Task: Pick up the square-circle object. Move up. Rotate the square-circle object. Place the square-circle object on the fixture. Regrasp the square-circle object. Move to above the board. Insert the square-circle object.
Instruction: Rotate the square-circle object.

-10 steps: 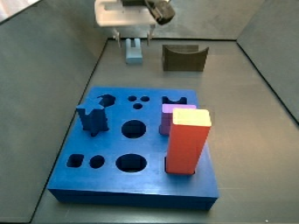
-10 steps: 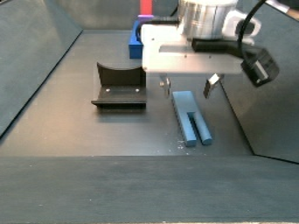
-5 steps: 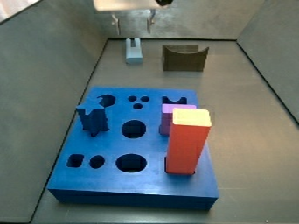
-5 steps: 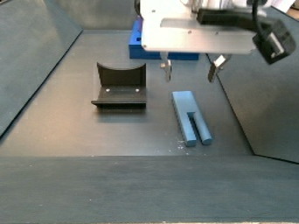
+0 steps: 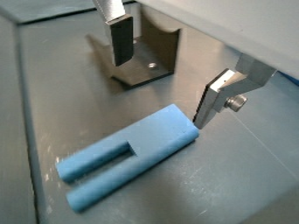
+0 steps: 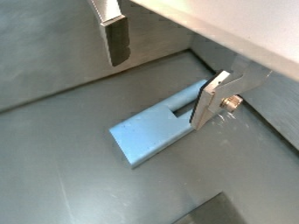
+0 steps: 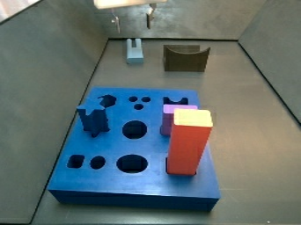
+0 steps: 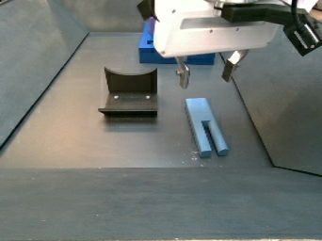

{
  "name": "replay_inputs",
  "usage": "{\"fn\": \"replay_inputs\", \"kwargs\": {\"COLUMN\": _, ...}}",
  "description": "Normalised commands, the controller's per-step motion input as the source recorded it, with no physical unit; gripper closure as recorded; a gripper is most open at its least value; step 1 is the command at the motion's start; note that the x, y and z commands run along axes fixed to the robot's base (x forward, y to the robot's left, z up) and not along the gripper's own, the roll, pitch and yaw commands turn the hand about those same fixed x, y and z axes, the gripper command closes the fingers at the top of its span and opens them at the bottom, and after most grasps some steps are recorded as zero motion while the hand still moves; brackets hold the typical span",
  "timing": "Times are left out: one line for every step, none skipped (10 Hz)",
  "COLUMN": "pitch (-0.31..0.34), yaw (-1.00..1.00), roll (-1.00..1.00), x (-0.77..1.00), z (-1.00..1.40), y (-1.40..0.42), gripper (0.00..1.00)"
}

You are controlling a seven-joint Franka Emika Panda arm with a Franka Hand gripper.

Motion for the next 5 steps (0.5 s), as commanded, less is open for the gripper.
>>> {"fn": "replay_inputs", "kwargs": {"pitch": -0.001, "yaw": 1.00, "roll": 0.00, "x": 0.03, "z": -0.08, "y": 0.00, "gripper": 0.00}}
{"fn": "replay_inputs", "kwargs": {"pitch": -0.001, "yaw": 1.00, "roll": 0.00, "x": 0.03, "z": -0.05, "y": 0.00, "gripper": 0.00}}
{"fn": "replay_inputs", "kwargs": {"pitch": -0.001, "yaw": 1.00, "roll": 0.00, "x": 0.03, "z": -0.04, "y": 0.00, "gripper": 0.00}}
{"fn": "replay_inputs", "kwargs": {"pitch": -0.001, "yaw": 1.00, "roll": 0.00, "x": 0.03, "z": -0.04, "y": 0.00, "gripper": 0.00}}
{"fn": "replay_inputs", "kwargs": {"pitch": -0.001, "yaw": 1.00, "roll": 0.00, "x": 0.03, "z": -0.04, "y": 0.00, "gripper": 0.00}}
